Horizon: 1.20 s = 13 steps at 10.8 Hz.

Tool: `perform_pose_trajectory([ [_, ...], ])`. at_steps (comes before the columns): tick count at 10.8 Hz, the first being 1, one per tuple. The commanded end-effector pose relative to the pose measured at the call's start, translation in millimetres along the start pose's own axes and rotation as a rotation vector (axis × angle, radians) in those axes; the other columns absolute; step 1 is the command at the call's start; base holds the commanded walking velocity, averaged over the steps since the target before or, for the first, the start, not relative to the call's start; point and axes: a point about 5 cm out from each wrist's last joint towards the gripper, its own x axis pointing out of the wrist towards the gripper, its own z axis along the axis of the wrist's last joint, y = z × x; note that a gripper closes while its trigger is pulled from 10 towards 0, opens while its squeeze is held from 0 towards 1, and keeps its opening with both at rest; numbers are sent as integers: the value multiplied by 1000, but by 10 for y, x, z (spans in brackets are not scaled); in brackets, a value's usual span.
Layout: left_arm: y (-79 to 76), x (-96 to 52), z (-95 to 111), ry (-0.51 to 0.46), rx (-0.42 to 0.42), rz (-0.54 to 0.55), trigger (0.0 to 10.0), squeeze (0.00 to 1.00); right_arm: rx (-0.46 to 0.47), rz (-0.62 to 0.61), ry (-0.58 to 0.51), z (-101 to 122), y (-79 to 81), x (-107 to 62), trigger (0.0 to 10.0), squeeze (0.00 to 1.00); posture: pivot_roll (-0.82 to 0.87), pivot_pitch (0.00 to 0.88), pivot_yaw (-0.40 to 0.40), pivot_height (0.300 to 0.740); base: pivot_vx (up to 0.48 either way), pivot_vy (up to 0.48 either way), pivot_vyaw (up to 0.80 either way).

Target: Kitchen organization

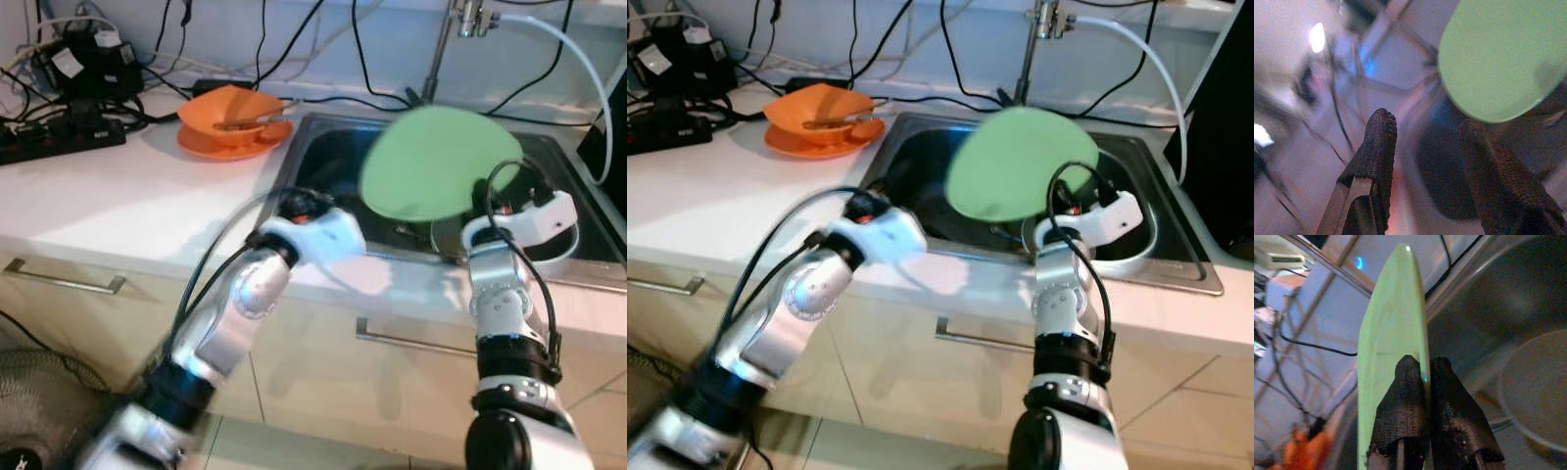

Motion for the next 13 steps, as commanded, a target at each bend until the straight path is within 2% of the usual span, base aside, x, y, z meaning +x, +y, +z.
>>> perform_pose_trajectory([
  [1, 5, -14, -69, 39, -121, 4, 10000, 0, -84, 56, -39, 50, 129, 39, 10000, 0, 208, 0, 1, 740, 0, 0, 0],
  [2, -8, -9, -68, 54, -309, 31, 10000, 0, -213, 61, -28, -21, 98, 80, 10000, 0, 209, 0, 1, 740, 0, 0, 0],
  [3, -16, 1, -54, 57, -366, 29, 10000, 0, -246, 69, -20, -39, 114, 106, 10000, 0, 210, 0, 0, 740, 0, 0, 0],
  [4, -59, 1, -66, 78, -443, 13, 10000, 0, -382, 106, 3, -111, 179, 141, 10000, 0, 208, 0, -3, 740, 0, 0, 0],
  [5, -69, -3, -73, 88, -497, 14, 10000, 0, -441, 111, 30, -172, 182, 146, 10000, 0, 210, 0, -4, 740, 0, 0, 0],
  [6, -74, -4, -77, 108, -595, 12, 10000, 0, -471, 108, 69, -274, 174, 152, 10000, 0, 217, 0, -8, 740, 0, 0, 0],
  [8, -127, -5, -98, 141, -665, -27, 10000, 0, -539, 84, 139, -394, 162, 166, 10000, 0, 223, 0, -11, 740, 0, 0, 0],
  [10, -203, -31, -63, 190, -791, -71, 10000, 0, -571, 73, 170, -433, 162, 182, 10000, 0, 230, 0, -15, 740, 0, 0, 0],
  [11, -224, -35, -81, 216, -787, -93, 10000, 0, -579, 77, 175, -437, 173, 188, 10000, 0, 232, 0, -15, 740, 0, 0, 0],
  [12, -309, -65, -178, 273, -744, -135, 10000, 0, -617, 93, 193, -465, 175, 184, 10000, 0, 227, 0, -15, 740, 0, 0, 0],
  [13, -341, -88, -221, 290, -754, -128, 10000, 0, -632, 90, 208, -495, 148, 170, 10000, 0, 227, 0, -15, 740, 0, 0, 0],
])
